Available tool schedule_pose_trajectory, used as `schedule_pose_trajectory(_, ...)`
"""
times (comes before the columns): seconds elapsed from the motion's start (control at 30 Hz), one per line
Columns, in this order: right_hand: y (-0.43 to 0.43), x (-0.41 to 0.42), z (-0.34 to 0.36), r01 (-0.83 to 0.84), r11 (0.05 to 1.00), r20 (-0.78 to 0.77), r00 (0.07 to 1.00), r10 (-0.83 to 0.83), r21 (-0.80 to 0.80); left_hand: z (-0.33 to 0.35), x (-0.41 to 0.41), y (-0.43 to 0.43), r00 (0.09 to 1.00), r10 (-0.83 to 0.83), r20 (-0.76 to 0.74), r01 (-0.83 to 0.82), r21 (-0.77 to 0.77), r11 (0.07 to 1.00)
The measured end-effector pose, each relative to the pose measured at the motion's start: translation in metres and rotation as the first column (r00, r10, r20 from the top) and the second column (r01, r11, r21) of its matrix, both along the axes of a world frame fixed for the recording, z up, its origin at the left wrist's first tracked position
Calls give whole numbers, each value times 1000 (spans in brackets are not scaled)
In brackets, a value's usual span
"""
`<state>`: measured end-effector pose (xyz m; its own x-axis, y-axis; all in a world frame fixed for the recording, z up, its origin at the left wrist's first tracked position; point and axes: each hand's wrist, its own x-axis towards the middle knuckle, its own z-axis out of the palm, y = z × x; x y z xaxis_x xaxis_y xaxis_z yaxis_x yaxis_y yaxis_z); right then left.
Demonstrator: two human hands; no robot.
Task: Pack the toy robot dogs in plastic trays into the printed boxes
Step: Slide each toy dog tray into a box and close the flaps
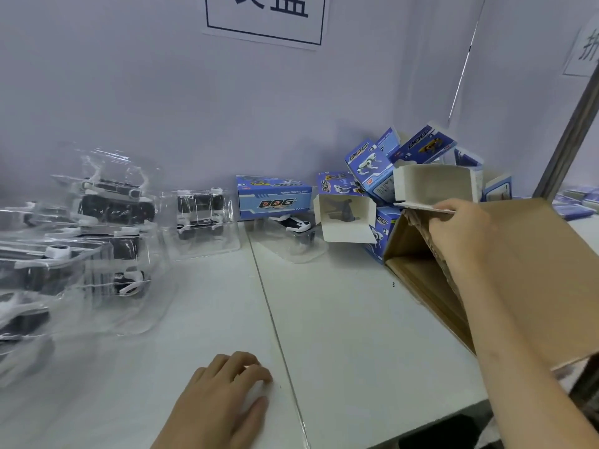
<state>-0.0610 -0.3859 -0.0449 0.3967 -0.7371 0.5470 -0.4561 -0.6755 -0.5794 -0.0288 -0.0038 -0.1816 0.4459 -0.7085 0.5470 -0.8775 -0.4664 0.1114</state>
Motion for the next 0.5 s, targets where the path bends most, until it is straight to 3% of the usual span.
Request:
schedule_pose_trajectory(0.1, -5, -4, -6, -24, 996, 194, 980, 40, -87, 0, 0, 1, 1000, -3, 7, 3, 5, 1000)
schedule_pose_trajectory(0.2, 7, -8, 3, -40, 982, 470, 874, 123, -184, -1, 1, -1, 1000, 3, 2, -3, 5, 1000)
schedule_pose_trajectory(0.27, 20, -12, 15, -92, 968, 565, 797, 213, -235, 0, 1, -3, 1000, -7, -5, 7, 5, 1000)
schedule_pose_trajectory(0.43, 77, -29, 46, -412, 869, 728, 501, 468, -275, -1, 1, 0, 997, -8, -78, 12, 54, 998)
schedule_pose_trajectory(0.5, 95, -33, 50, -525, 826, 758, 448, 473, -205, 1, 0, 0, 993, 9, -115, -3, 49, 999)
